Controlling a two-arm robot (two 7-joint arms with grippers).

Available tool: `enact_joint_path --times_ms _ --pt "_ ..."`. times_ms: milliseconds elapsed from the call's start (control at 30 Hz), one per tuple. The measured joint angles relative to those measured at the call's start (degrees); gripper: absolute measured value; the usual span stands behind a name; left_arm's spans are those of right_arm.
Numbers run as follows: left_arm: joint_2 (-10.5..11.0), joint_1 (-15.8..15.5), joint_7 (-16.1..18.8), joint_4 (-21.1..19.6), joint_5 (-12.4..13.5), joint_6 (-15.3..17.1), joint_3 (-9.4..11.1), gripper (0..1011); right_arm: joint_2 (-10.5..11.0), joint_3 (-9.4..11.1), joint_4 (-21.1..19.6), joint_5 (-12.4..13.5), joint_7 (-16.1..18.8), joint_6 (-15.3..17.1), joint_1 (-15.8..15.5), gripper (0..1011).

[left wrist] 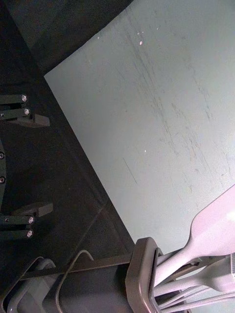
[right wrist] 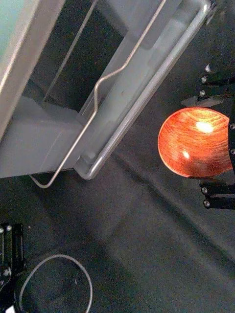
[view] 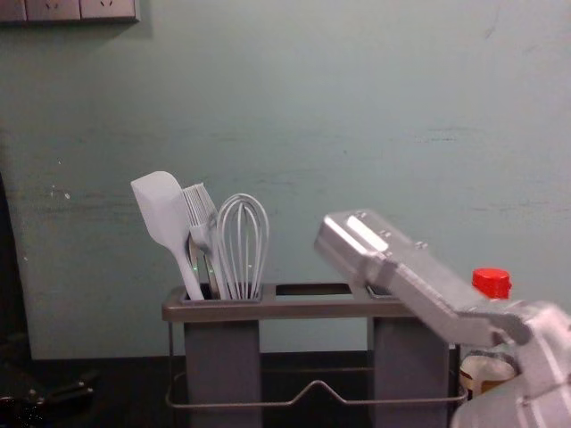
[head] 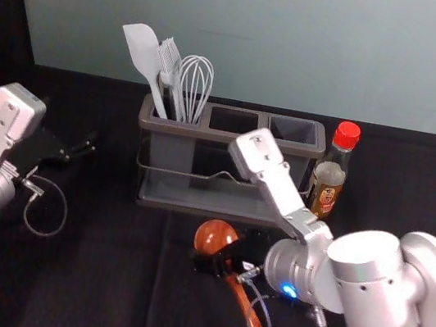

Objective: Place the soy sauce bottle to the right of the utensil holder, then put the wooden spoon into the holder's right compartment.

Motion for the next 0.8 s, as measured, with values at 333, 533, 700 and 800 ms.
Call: enact_joint_path --times_ms 333,533,700,800 --pt "0.00 0.00 0.00 0.00 0.00 0.00 0.00 1005 4.73 3.79 -8.33 0.86 3.22 1.70 -3.72 839" --pt "0.00 0.00 0.00 0.00 0.00 0.00 0.00 1005 7.44 5.97 -11.59 1.08 4.86 2.02 -5.69 839" --pt "0.00 0.00 0.00 0.00 0.00 0.00 0.00 1005 9.78 8.88 -13.88 1.20 5.95 1.66 -8.01 839" --pt "0.00 0.00 0.00 0.00 0.00 0.00 0.00 1005 10.68 10.46 -14.32 1.50 6.82 1.14 -9.06 839"
